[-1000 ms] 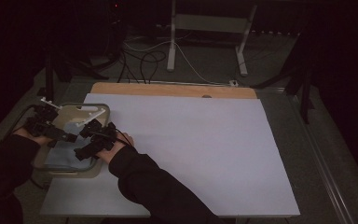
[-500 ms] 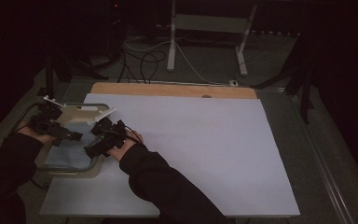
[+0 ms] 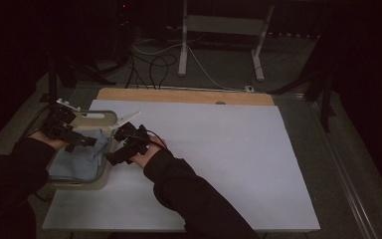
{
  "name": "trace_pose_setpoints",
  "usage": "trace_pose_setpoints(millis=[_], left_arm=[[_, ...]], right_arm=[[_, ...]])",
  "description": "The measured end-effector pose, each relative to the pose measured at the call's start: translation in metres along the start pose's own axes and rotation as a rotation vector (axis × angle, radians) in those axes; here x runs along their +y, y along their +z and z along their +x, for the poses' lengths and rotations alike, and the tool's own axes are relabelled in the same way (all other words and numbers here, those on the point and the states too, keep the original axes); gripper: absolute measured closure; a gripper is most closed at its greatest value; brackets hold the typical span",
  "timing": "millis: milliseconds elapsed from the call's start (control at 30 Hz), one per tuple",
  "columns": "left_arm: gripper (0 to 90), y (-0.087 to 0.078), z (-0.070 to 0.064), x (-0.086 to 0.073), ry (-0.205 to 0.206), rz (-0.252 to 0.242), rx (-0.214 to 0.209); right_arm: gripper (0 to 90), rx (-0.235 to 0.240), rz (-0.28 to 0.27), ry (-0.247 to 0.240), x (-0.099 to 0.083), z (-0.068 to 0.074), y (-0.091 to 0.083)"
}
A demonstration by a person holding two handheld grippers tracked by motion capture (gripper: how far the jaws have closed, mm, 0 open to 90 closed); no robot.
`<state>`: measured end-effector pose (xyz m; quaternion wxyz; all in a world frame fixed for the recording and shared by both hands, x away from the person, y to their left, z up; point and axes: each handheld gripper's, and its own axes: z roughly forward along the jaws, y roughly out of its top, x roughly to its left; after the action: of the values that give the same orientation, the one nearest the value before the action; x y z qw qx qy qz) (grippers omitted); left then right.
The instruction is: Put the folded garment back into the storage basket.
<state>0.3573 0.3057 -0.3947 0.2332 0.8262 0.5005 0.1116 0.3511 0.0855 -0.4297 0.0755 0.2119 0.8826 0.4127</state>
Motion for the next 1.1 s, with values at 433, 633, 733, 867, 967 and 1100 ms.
trace_pose_setpoints(millis=[433,633,733,867,967,1100], left_arm=[[0.0,0.009,-0.034,0.021,0.101,-0.043,-0.058],[0.0,0.014,-0.052,0.034,0.142,-0.048,-0.086],[0.0,0.018,-0.060,0.039,0.164,-0.051,-0.104],[0.0,0.025,-0.069,0.042,0.201,-0.053,-0.127],[0.0,0.030,-0.075,0.045,0.224,-0.050,-0.136],[0.0,0.033,-0.082,0.048,0.247,-0.061,-0.153]], right_arm=[[8.8,-0.042,-0.007,-0.031,-0.018,-0.024,-0.031],[8.8,-0.055,-0.012,-0.022,-0.028,-0.034,-0.044],[8.8,-0.059,-0.010,-0.029,-0.033,-0.039,-0.050],[8.8,-0.045,-0.012,-0.019,-0.042,-0.046,-0.058],[8.8,-0.039,-0.008,-0.016,-0.050,-0.050,-0.062],[8.8,-0.042,-0.012,-0.027,-0.058,-0.055,-0.069]])
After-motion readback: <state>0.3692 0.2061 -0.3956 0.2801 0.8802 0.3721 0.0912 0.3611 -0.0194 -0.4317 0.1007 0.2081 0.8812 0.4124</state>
